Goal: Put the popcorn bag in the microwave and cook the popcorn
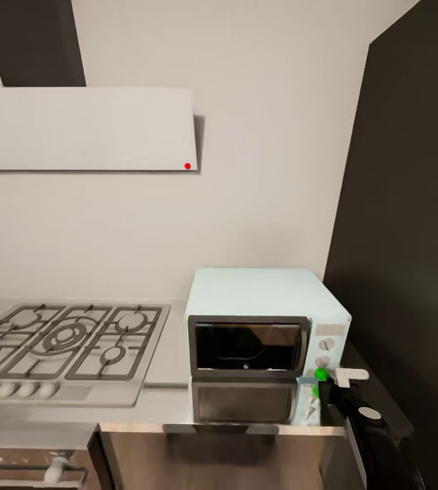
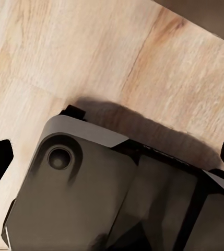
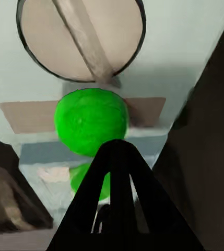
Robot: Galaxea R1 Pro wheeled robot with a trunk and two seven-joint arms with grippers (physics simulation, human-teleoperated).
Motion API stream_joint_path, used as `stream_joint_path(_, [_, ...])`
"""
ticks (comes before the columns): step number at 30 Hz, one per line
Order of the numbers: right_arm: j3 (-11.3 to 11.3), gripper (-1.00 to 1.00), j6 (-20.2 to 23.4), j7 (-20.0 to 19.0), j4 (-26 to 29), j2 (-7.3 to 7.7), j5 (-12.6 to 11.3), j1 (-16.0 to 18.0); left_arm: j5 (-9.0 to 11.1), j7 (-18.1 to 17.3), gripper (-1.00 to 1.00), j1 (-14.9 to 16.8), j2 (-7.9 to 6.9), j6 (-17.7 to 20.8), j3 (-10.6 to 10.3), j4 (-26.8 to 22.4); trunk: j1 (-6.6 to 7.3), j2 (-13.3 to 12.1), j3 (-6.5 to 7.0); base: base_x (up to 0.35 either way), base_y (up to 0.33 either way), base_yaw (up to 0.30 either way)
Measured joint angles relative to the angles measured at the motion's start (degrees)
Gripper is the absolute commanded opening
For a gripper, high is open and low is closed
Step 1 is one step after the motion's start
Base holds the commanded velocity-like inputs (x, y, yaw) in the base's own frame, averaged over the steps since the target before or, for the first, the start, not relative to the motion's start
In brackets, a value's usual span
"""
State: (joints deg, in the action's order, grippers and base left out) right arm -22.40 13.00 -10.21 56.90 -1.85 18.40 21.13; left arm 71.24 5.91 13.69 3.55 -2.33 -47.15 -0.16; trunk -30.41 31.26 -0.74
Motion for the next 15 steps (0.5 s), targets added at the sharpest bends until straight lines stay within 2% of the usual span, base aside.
stream_joint_path(5, [0.35,-1.0,0.14,-0.27,1.25,-0.13,0.06,0.0,-0.33,0.0,1.0,0.0,0.12,0.0,-0.09,0.0,0.0,0.0,0.0,-0.346,0.0,0.0])
stream_joint_path(7, [0.55,-1.0,0.71,-0.3,3.79,-0.44,0.05,0.0,-0.35,0.0,1.0,0.0,0.13,0.0,-0.1,0.0,0.0,0.0,0.0,-0.346,0.0,0.0])
stream_joint_path(10, [0.92,-1.0,4.62,-0.38,7.57,-0.86,-0.13,0.0,-0.29,0.0,1.0,0.0,0.13,0.0,-0.1,0.0,0.0,0.0,0.0,-0.347,0.0,0.0])
stream_joint_path(13, [1.06,-1.0,6.1,-0.44,9.55,-1.04,-0.12,0.0,-0.35,0.0,1.0,0.0,0.13,0.0,-0.1,0.0,0.0,0.0,0.0,-0.346,0.0,0.0])
stream_joint_path(15, [1.06,-1.0,9.21,-0.43,11.33,-1.06,-0.06,0.0,-0.36,0.0,1.0,0.0,0.13,0.0,-0.1,0.0,0.0,0.0,0.0,-0.346,0.0,0.0])
